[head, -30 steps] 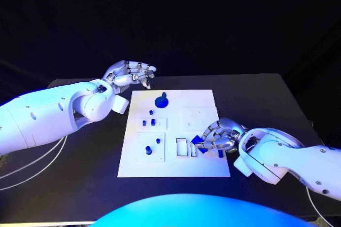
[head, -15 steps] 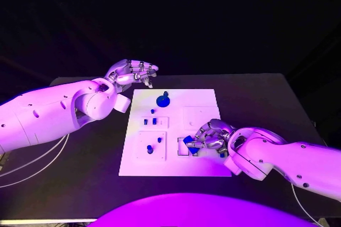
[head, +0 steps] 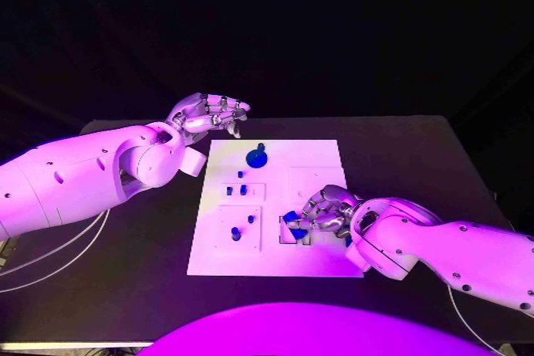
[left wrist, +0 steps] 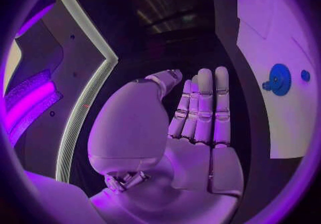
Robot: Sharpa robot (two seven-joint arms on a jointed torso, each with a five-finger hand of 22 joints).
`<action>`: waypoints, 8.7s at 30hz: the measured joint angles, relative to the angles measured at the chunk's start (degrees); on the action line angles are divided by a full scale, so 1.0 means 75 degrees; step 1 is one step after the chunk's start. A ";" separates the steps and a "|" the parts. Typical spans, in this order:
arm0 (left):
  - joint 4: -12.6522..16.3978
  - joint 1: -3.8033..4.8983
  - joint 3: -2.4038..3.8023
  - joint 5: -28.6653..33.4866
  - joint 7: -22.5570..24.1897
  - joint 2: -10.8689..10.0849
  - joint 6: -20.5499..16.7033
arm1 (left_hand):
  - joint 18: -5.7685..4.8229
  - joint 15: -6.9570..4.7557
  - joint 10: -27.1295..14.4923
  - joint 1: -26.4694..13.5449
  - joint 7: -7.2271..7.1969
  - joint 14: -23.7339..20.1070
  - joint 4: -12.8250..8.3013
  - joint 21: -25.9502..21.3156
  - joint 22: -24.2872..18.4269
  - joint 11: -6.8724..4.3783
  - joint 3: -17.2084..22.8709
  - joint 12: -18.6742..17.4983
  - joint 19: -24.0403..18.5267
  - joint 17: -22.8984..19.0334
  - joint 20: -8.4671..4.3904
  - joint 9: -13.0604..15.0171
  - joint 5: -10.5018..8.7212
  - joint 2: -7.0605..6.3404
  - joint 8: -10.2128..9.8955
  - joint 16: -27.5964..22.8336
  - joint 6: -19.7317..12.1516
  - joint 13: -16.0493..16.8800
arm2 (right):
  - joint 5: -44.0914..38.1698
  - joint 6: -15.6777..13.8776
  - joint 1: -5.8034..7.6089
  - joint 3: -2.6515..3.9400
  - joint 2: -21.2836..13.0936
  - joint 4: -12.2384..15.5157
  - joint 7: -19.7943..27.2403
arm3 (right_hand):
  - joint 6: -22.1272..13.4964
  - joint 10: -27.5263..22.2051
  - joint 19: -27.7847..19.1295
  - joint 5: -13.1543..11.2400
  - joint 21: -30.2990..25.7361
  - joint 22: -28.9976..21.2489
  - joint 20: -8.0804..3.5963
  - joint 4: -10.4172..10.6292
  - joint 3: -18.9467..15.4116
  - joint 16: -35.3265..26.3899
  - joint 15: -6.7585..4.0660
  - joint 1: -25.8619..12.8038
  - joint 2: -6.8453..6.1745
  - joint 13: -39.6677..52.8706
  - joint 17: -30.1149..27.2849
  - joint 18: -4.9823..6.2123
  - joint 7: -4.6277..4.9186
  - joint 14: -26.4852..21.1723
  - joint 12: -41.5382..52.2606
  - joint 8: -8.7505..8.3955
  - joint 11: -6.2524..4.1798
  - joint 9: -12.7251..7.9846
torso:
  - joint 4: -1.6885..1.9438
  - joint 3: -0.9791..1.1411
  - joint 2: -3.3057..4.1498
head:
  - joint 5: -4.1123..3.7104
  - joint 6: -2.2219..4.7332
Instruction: Assemble the parts on the task board
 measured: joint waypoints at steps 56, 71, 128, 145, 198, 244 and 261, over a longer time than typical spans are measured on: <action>-0.0009 0.0001 -0.0001 -0.0024 -0.0067 -0.0026 0.0005 | 0.0001 0.0000 0.0000 0.0000 0.0000 0.0000 0.0023 -0.0042 -0.0041 0.0000 -0.0023 0.0000 0.0029 -0.0001 0.0028 0.0000 0.0000 0.0000 0.0000 0.0000 0.0000 -0.0015 | -0.0752 0.0408 -0.0033 -0.0027 -0.0594 0.0681 -0.0142 | 0.0217 0.0028 -0.0012 0.0008 -0.0067 0.0003 -0.0010 0.0005 -0.0963 0.0000 0.0001 -0.2203 0.0382 0.0003 -0.0005 0.0000 -0.0191 0.0000 0.0000 0.0094 -0.0027 0.0212 | -0.0018 0.0003 -0.0007 | 0.0071 -0.0001; -0.0022 0.0001 -0.0001 -0.0027 -0.0083 -0.0016 0.0005 | 0.0001 0.0000 0.0000 0.0000 0.0000 0.0000 0.0022 -0.0090 -0.0049 0.0000 -0.0022 0.0000 0.0028 -0.0001 0.0028 0.0000 0.0000 0.0000 0.0000 0.0000 0.0000 -0.0014 | -0.0714 0.0583 -0.0152 -0.0038 -0.0395 0.0677 -0.0029 | 0.0217 0.0028 -0.0012 0.0008 -0.0067 0.0002 -0.0010 0.0005 -0.0962 -0.0001 -0.0027 -0.2045 0.0565 0.0002 -0.0005 0.0000 -0.0191 -0.0029 0.0000 0.0123 -0.0027 0.0226 | 0.0010 -0.0004 -0.0007 | 0.0029 -0.0001; -0.0010 0.0001 -0.0002 -0.0060 -0.0172 -0.0136 0.0005 | 0.0001 0.0000 0.0000 0.0000 -0.0026 0.0000 0.0043 -0.0089 -0.0076 0.0000 -0.0043 0.0000 0.0028 0.0004 0.0027 0.0000 0.0000 0.0000 0.0000 0.0000 -0.0027 -0.0021 | -0.1041 0.0698 -0.0286 -0.0066 -0.0477 0.0523 0.0127 | 0.0306 0.0030 0.0017 0.0083 0.0093 -0.0002 -0.0093 -0.0131 -0.0315 -0.0001 -0.0110 0.0447 0.0262 0.0000 -0.0002 0.0001 -0.0279 -0.0001 0.0000 -0.0003 -0.0137 0.0123 | 0.0000 0.0001 -0.0001 | 0.0000 -0.0001; 0.0019 -0.0001 -0.0031 -0.0056 -0.0172 -0.0170 0.0008 | 0.0001 0.0000 0.0000 0.0000 -0.0026 0.0000 0.0064 -0.0125 -0.0089 0.0000 -0.0064 0.0000 0.0028 0.0004 0.0027 0.0000 0.0000 0.0000 0.0000 0.0000 -0.0026 -0.0028 | -0.1127 -0.0188 0.0000 -0.0036 -0.2010 0.1151 0.0558 | -0.0182 0.0029 0.0004 0.0082 -0.0266 0.0004 -0.0020 -0.0026 -0.0211 -0.0031 0.0058 0.0358 -0.0092 0.0006 -0.0003 0.0000 0.0070 -0.0002 -0.0030 -0.0566 0.0111 -0.0055 | -0.0045 -0.0012 -0.0034 | -0.0138 -0.0001; 0.0111 -0.0018 -0.0133 0.0094 -0.0125 -0.0255 0.0077 | 0.0001 0.0000 0.0000 0.0000 0.0000 0.0000 0.0150 -0.0184 -0.0132 0.0000 -0.0105 0.0001 0.0084 0.0009 0.0027 0.0001 0.0000 0.0000 0.0000 0.0000 -0.0053 -0.0033 | -0.3355 -0.0100 -0.0704 -0.0014 -0.1849 0.0374 -0.0184 | 0.0201 0.0028 0.0002 0.0079 -0.0320 -0.0001 0.0034 -0.0037 0.0139 -0.0030 -0.0001 0.0326 -0.0492 0.0002 -0.0006 0.0000 -0.0155 0.0000 -0.0207 -0.0201 0.0000 0.0435 | -0.0091 0.0001 -0.0067 | -0.0226 0.0000; 0.0090 -0.0018 -0.0134 0.0085 -0.0160 -0.0259 0.0097 | 0.0001 0.0000 0.0000 0.0000 0.0001 0.0000 0.0149 -0.0184 -0.0142 0.0000 -0.0105 0.0001 0.0084 0.0008 0.0027 0.0001 0.0000 0.0000 0.0000 0.0000 -0.0053 -0.0044 | -0.3187 -0.0185 0.0050 -0.0011 -0.1810 0.0940 -0.0388 | 0.0044 0.0013 0.0003 0.0008 -0.0225 0.0002 -0.0079 0.0278 0.3363 -0.0030 -0.0125 -0.0089 -0.0674 0.0000 -0.0002 0.0002 -0.0321 0.0012 -0.0207 0.0086 -0.0205 0.1233 | -0.0094 0.0002 -0.0067 | -0.0204 0.0001; 0.0090 -0.0018 -0.0134 0.0080 -0.0171 -0.0187 0.0109 | 0.0000 0.0000 0.0000 0.0000 0.0001 0.0000 0.0192 -0.0218 -0.0165 0.0000 -0.0104 0.0001 0.0112 0.0007 0.0055 -0.0001 0.0000 0.0000 0.0000 0.0000 -0.0053 -0.0051 | -0.2057 0.0045 -0.0224 -0.0037 -0.0915 0.0578 -0.0270 | 0.0081 0.0041 0.0003 0.0006 -0.0291 0.0001 -0.0079 -0.0057 0.3818 -0.0030 -0.0124 -0.1007 -0.0700 0.0006 -0.0003 0.0001 -0.0246 0.0012 -0.0207 0.0064 -0.0177 0.1299 | -0.0101 0.0001 -0.0065 | -0.0198 0.0001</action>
